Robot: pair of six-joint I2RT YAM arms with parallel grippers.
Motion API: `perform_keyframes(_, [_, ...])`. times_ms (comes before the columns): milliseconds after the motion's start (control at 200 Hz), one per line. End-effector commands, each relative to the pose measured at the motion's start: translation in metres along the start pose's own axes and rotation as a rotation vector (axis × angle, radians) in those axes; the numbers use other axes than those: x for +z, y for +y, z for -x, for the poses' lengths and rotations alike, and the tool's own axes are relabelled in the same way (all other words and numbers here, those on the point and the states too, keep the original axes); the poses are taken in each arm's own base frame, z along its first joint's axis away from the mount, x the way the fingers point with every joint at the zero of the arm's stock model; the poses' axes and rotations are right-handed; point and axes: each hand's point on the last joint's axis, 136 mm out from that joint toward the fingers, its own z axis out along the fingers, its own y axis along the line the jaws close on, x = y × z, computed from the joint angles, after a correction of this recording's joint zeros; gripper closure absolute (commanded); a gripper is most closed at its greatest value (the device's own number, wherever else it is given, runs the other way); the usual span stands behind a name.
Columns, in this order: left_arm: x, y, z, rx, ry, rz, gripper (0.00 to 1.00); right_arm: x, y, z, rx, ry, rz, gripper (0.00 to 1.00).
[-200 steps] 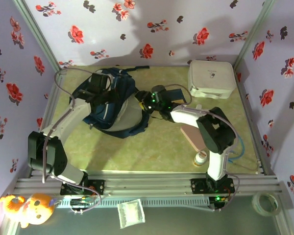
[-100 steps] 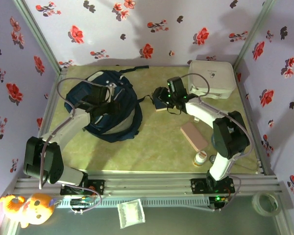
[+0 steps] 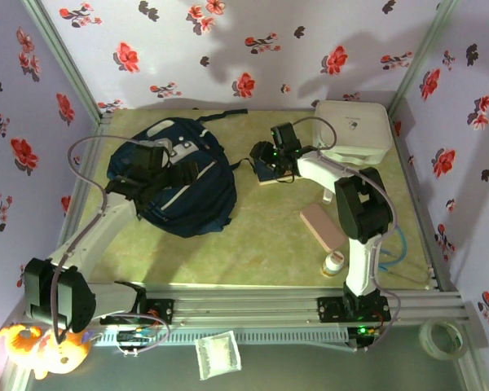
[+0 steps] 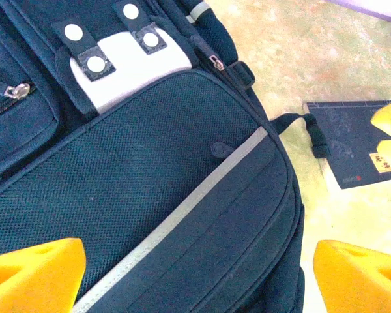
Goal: Pack books, pencil case, and school supplies into a backpack
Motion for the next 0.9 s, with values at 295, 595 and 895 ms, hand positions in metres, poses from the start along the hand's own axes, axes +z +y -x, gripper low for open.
perform_keyframes(295, [0.000, -0.004, 0.019, -0.122, -0.091, -0.036, 0.00, 0.029, -0.020, 0.011, -0.021, 0.049, -0.077, 0.32])
perform_keyframes(595, [0.013, -0.012, 0.019, -0.134, -0.073, -0.067, 0.00, 0.051, -0.036, -0.008, -0.027, 0.155, -0.108, 0.31])
perform_keyframes(895, [0.026, -0.036, 0.017, -0.086, -0.005, -0.107, 0.00, 0.018, -0.087, -0.068, -0.004, 0.243, -0.215, 0.32])
